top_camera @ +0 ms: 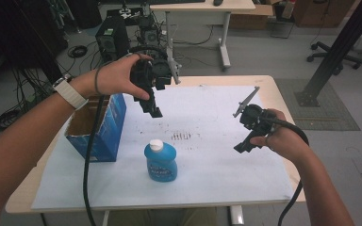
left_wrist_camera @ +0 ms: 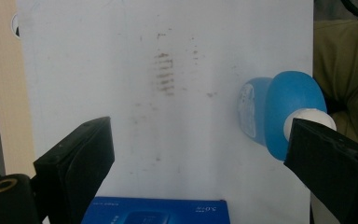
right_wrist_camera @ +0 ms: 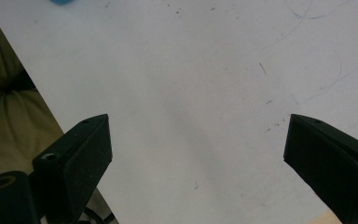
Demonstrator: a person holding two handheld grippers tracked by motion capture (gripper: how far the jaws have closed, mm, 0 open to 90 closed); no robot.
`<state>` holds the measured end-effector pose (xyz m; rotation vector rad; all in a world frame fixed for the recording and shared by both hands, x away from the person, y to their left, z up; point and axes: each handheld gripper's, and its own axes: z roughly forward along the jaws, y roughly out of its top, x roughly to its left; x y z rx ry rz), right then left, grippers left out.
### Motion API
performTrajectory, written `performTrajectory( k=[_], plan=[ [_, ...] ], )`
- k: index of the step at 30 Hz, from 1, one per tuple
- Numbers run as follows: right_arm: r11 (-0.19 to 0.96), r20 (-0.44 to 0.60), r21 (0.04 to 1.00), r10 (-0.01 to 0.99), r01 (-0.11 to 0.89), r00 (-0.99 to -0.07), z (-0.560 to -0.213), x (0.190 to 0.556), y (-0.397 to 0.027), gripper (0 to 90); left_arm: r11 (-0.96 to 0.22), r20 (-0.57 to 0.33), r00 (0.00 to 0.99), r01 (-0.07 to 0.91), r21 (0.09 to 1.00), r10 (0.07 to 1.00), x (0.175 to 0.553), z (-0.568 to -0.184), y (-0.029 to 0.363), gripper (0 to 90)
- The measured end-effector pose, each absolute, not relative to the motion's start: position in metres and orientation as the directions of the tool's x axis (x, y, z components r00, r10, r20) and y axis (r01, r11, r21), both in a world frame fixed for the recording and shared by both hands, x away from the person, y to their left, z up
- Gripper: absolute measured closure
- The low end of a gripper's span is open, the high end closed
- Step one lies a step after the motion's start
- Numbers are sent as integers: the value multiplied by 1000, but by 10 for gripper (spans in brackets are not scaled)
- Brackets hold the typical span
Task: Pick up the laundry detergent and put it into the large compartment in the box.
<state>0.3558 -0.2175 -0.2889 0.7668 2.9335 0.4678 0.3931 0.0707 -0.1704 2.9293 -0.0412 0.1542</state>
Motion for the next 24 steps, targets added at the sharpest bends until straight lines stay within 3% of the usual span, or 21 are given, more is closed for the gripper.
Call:
performTrajectory(
  k=[24],
  plan=[
    [825,9,301,499,478,-867,-290,352,-219,81,-970,102,995,-40,238,-16,381,-159,76,76]
  ],
)
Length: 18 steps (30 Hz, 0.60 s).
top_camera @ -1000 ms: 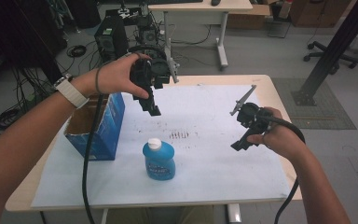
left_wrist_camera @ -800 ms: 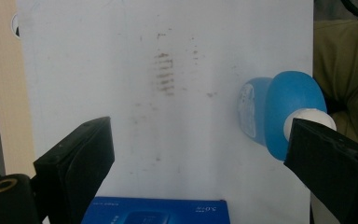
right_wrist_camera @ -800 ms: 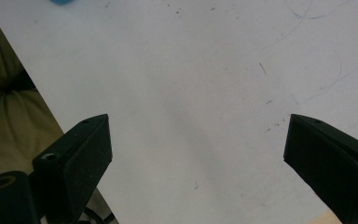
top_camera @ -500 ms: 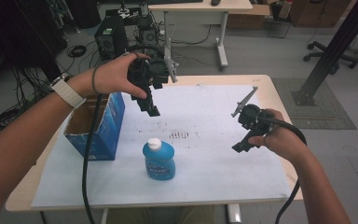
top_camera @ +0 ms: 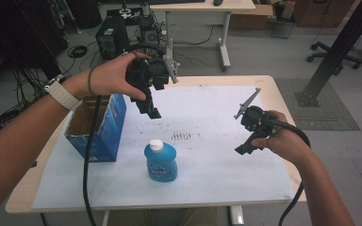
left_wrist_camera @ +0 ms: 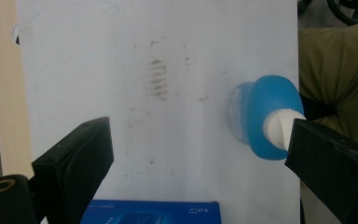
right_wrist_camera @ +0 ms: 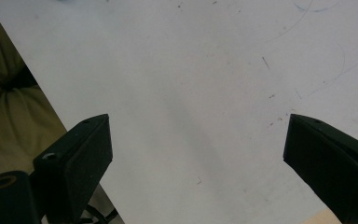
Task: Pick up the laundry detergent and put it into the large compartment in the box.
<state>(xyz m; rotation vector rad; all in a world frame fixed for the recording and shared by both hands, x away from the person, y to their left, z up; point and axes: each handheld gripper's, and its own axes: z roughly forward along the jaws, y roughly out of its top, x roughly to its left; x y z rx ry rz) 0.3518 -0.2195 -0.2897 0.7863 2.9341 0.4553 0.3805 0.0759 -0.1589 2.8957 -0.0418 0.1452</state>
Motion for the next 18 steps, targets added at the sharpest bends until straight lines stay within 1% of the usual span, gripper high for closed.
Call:
performTrajectory(
  k=[18],
  plan=[
    [822,8,303,504,482,-864,-289,348,-221,81,-970,95,994,-75,231,-54,365,-155,77,78]
  ],
)
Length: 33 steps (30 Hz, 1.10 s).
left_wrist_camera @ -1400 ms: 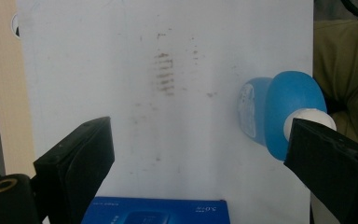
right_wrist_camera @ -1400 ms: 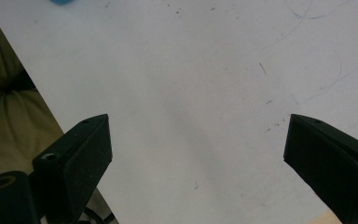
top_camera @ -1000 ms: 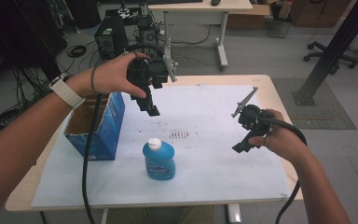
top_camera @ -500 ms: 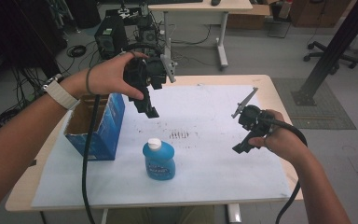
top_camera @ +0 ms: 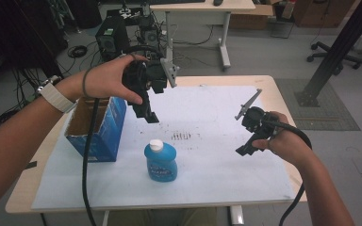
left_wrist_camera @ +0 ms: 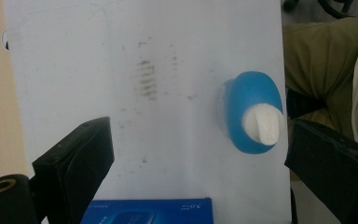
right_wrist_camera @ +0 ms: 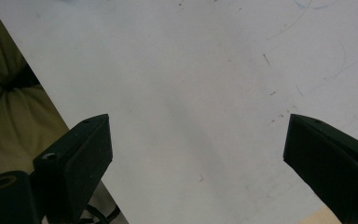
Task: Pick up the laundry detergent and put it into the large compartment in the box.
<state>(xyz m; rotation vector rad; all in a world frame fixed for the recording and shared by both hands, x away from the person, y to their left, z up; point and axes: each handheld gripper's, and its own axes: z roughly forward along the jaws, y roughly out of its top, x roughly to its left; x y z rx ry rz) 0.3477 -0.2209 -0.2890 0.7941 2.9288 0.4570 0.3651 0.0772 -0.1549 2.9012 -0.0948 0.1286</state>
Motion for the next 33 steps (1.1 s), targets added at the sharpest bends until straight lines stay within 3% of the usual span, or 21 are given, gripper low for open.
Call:
performTrajectory(
  k=[33],
  plan=[
    [824,8,300,502,481,-865,-291,342,-221,81,-969,67,993,-114,220,-101,341,-170,73,73]
  ],
)
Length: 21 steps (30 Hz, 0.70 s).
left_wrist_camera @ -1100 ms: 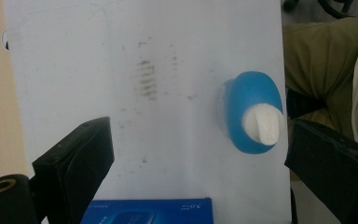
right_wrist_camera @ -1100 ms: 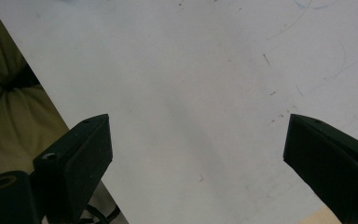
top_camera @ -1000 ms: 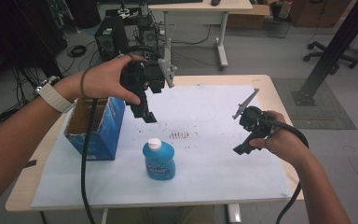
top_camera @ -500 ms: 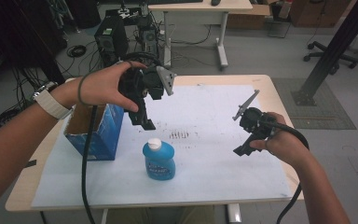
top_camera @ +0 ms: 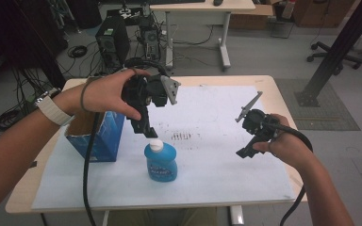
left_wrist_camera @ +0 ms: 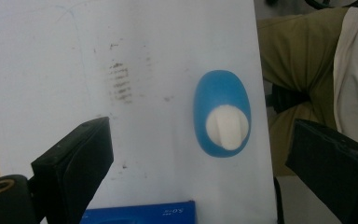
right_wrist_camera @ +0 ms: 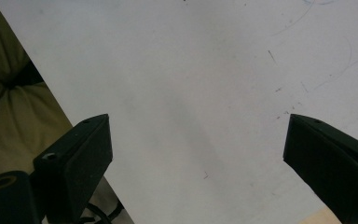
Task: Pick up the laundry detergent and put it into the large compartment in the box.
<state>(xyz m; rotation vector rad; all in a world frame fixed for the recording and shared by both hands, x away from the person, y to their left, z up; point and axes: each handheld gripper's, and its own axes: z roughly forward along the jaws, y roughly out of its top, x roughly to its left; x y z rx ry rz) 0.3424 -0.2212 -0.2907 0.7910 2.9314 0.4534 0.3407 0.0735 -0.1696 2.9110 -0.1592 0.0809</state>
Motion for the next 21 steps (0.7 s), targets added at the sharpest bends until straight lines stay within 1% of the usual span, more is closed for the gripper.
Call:
performTrajectory(
  k=[6,11,15,17,21],
  plan=[
    [823,10,298,504,484,-864,-291,342,-221,81,-966,63,994,-103,236,-91,339,-171,75,72],
    [823,9,299,504,483,-864,-292,342,-221,81,-968,56,994,-101,231,-90,336,-177,76,73],
    [823,9,300,503,482,-864,-292,342,-221,80,-965,68,994,-102,242,-88,335,-178,76,70],
    [823,11,300,502,482,-865,-292,342,-221,81,-964,58,995,-94,249,-82,334,-179,77,70],
    [823,11,298,503,483,-864,-293,341,-220,81,-964,61,994,-106,242,-94,333,-183,77,70]
  ],
)
